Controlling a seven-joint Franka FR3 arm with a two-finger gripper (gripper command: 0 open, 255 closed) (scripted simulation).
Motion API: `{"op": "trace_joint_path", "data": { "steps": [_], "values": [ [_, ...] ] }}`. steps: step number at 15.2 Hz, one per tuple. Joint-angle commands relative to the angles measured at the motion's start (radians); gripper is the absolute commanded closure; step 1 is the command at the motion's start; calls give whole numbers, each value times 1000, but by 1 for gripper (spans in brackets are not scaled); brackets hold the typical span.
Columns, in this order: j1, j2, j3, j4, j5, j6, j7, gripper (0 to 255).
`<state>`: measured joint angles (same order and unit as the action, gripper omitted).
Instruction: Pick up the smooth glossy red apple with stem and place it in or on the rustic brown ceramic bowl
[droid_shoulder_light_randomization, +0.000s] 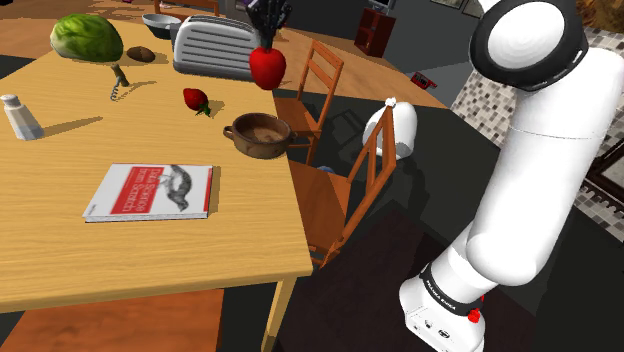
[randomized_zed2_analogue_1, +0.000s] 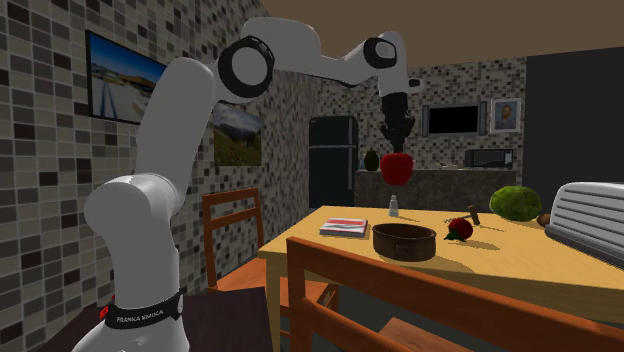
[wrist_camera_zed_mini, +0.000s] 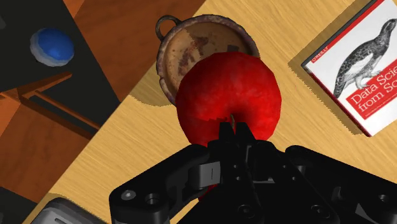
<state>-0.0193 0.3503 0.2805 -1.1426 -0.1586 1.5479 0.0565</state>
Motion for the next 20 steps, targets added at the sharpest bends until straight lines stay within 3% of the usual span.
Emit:
{"op": "trace_joint_path", "data": {
  "steps": [1,9,20],
  "values": [
    [-5,58,-10,100,-10,-41,-28,255],
    [-28,2,-9,-95,5,99,-22,255],
    [-44,-26,-12,-285,10,261,-13,255]
  ]
}}
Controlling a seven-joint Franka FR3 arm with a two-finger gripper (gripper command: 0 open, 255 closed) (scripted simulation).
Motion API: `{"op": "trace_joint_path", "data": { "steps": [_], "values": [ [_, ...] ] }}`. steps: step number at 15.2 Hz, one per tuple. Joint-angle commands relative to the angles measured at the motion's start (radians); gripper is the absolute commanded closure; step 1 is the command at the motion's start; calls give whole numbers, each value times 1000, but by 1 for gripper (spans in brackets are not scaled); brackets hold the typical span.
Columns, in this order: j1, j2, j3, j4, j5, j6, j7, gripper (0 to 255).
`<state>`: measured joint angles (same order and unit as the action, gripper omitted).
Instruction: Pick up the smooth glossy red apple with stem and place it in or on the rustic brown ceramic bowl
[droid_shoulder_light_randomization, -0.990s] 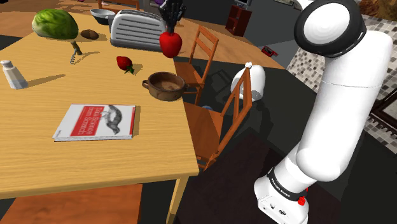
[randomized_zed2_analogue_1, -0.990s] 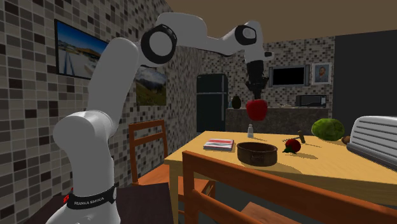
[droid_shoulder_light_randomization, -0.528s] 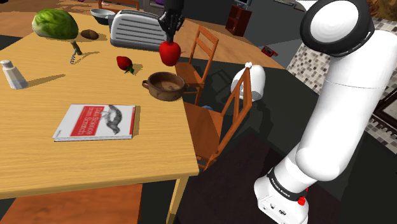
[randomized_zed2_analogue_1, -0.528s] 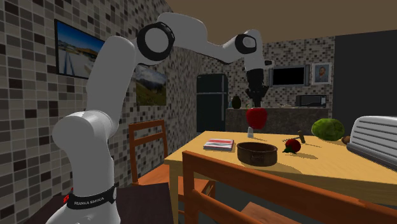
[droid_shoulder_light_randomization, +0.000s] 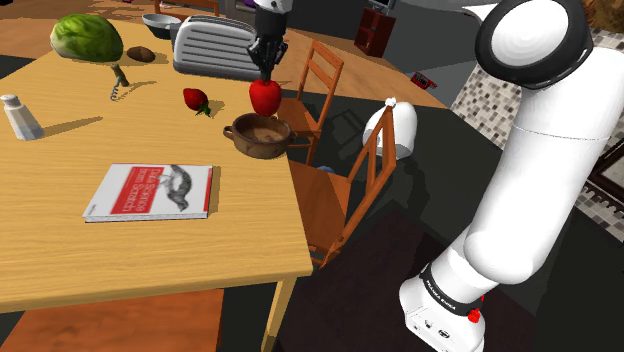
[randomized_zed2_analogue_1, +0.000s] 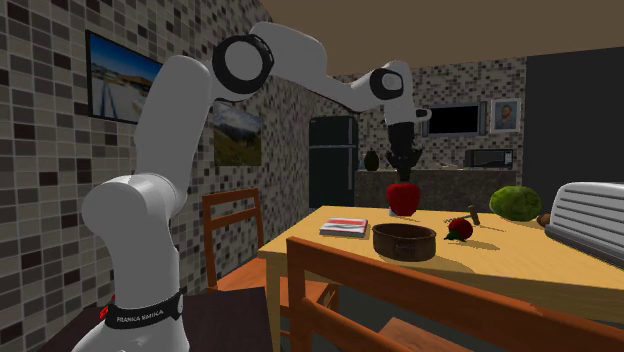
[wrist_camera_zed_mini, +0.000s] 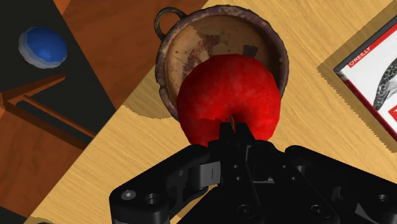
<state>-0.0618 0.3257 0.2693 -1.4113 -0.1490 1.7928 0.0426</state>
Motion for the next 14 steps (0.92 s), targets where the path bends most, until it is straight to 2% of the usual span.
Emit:
{"op": "trace_joint_path", "data": {
  "steps": [1,7,14],
  "values": [
    [-2,-2,-1,-31,0,29,2,255],
    [-6,0,-3,-110,-3,110,9,255],
    [-6,0,-3,-110,-3,110,9,255]
  ]
}}
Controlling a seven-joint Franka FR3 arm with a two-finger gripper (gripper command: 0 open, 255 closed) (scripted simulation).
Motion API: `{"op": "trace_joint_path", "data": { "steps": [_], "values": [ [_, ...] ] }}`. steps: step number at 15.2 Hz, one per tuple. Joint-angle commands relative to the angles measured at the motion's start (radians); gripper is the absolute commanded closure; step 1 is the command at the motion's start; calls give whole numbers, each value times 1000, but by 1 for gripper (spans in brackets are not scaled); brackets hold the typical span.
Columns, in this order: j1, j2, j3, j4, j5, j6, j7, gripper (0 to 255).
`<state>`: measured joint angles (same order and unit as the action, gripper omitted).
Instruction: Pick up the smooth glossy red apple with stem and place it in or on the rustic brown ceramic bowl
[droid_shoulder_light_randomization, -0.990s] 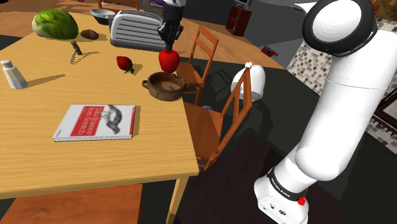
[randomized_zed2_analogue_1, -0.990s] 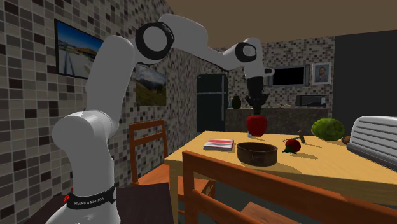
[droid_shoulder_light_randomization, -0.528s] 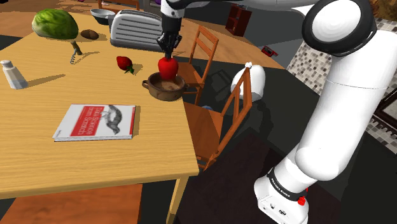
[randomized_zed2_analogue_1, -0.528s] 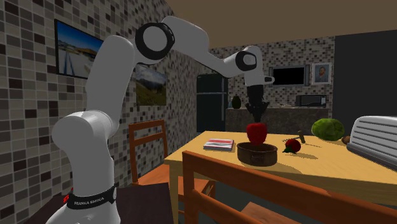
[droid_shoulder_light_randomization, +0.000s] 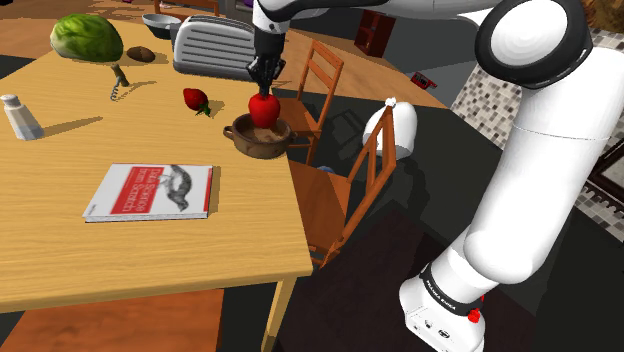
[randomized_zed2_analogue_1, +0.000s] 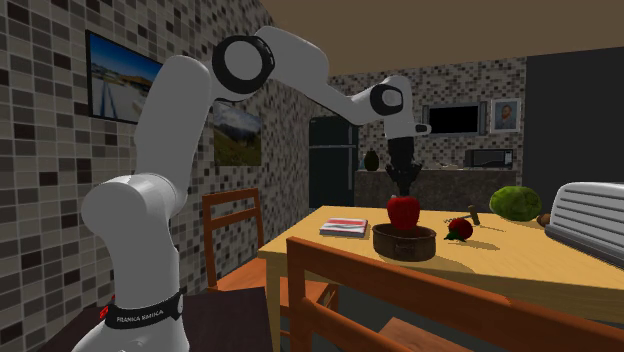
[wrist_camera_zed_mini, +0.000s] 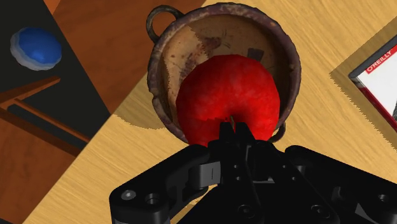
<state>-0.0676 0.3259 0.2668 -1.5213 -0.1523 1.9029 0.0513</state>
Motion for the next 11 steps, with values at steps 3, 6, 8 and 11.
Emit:
{"op": "trace_joint_path", "data": {
  "steps": [3,6,8,11],
  "values": [
    [0,0,0,0,0,0,0,0],
    [0,0,0,0,0,0,0,0],
    [3,-9,3,54,4,-62,-4,0],
    [7,-13,5,109,6,-121,-6,0]
  ]
}}
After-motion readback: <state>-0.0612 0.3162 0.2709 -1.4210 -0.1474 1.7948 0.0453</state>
